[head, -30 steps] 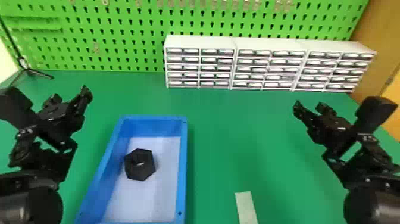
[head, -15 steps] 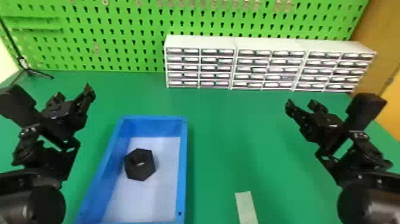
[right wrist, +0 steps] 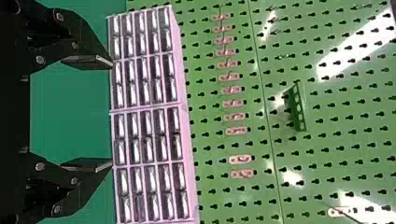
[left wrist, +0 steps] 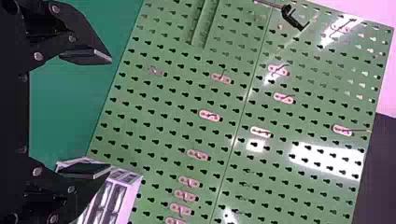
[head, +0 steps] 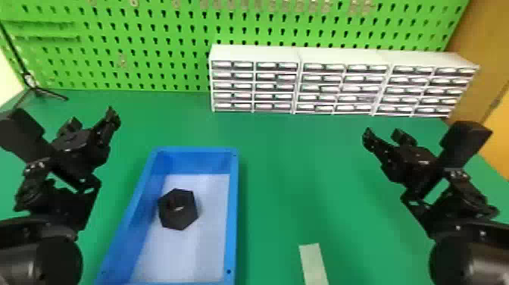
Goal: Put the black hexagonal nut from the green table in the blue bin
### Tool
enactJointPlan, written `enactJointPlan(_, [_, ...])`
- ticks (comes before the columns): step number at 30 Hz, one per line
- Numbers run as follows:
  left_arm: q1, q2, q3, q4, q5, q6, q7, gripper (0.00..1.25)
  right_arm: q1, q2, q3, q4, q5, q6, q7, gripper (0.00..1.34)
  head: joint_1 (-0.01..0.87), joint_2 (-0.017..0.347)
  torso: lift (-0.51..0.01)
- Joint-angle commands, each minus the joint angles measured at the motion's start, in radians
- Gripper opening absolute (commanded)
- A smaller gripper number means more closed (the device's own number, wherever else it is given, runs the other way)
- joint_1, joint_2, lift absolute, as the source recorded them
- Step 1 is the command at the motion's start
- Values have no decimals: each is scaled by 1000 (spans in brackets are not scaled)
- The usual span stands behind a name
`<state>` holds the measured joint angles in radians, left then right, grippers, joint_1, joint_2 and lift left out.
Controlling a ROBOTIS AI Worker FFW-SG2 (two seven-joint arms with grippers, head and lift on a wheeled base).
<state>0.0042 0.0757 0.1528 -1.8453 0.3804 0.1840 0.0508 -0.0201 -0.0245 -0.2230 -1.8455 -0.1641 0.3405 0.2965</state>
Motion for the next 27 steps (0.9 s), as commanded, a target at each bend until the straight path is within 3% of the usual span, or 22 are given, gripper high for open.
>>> enactJointPlan(1, [0, -1, -1, 0, 0, 0, 0, 815, 2, 0, 1, 0, -2, 0, 0, 818, 692, 8, -97])
enactJointPlan(27, [3, -1, -1, 0, 0, 0, 0, 815, 3, -5, 10, 0, -11, 0, 0, 818, 692, 8, -97])
